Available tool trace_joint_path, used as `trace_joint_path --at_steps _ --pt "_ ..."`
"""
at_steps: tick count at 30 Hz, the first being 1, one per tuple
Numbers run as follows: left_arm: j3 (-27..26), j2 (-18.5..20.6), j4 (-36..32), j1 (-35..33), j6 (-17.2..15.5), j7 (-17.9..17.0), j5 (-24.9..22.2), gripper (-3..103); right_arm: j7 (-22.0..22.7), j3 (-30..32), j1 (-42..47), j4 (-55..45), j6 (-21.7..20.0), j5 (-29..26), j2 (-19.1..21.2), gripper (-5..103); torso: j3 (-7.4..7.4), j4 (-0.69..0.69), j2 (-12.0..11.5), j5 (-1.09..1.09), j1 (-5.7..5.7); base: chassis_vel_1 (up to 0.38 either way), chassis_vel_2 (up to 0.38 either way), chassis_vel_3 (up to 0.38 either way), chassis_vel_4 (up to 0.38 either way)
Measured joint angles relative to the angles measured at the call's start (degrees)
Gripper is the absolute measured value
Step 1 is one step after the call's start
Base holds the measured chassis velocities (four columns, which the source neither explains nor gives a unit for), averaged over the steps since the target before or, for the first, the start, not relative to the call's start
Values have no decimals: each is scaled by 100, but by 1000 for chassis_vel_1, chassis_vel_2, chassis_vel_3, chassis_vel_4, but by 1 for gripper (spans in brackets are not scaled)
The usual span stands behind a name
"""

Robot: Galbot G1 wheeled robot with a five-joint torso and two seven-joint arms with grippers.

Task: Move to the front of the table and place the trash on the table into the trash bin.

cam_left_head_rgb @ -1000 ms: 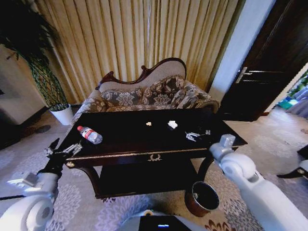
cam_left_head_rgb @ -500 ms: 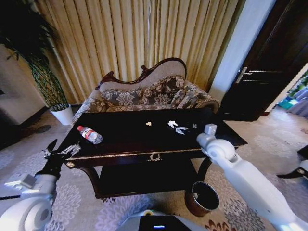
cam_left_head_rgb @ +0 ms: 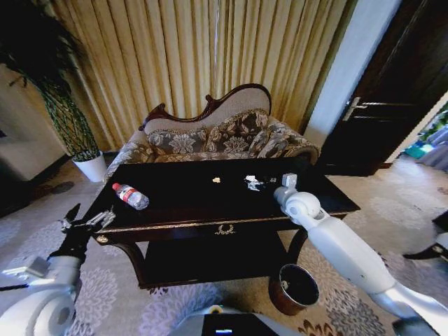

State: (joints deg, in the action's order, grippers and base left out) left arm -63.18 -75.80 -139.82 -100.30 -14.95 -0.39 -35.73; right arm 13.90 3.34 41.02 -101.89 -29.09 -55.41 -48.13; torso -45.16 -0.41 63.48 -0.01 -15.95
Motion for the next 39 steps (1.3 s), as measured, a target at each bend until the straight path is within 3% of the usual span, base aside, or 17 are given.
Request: trace_joint_path --at_steps 13,14,16,18,19,27,31,38,39 --pt "31 -15 49 8 41 24 -2 100 30 -80 -45 96 -30 23 -25 103 0 0 0 0 0 0 0 0 0" --pt "34 -12 58 11 41 26 -3 100 93 -89 -41 96 -30 25 -17 94 0 0 0 0 0 0 0 0 0" --pt "34 -9 62 11 41 31 -4 100 155 -101 -40 96 -30 27 -16 94 0 -1 0 0 0 0 0 0 0" --pt "30 2 80 10 44 42 -6 100 235 -130 -38 91 -22 30 -16 84 0 0 0 0 0 0 0 0 0" --pt "30 2 80 10 44 42 -6 100 235 -130 -38 91 -22 30 -16 84 0 0 0 0 0 0 0 0 0" --pt "12 52 118 22 60 50 -37 100 323 -183 -35 52 21 44 -4 51 0 0 0 1 0 0 0 0 0" --pt "17 59 131 27 61 54 -40 100 327 -183 -16 29 33 44 18 41 0 0 0 1 0 0 0 0 0" --pt "32 83 153 55 62 57 -45 100 330 -172 1 2 51 42 57 7 0 0 0 1 0 0 0 0 0" --pt "32 83 153 55 62 57 -45 100 330 -172 1 2 51 42 57 7 0 0 0 1 0 0 0 0 0"
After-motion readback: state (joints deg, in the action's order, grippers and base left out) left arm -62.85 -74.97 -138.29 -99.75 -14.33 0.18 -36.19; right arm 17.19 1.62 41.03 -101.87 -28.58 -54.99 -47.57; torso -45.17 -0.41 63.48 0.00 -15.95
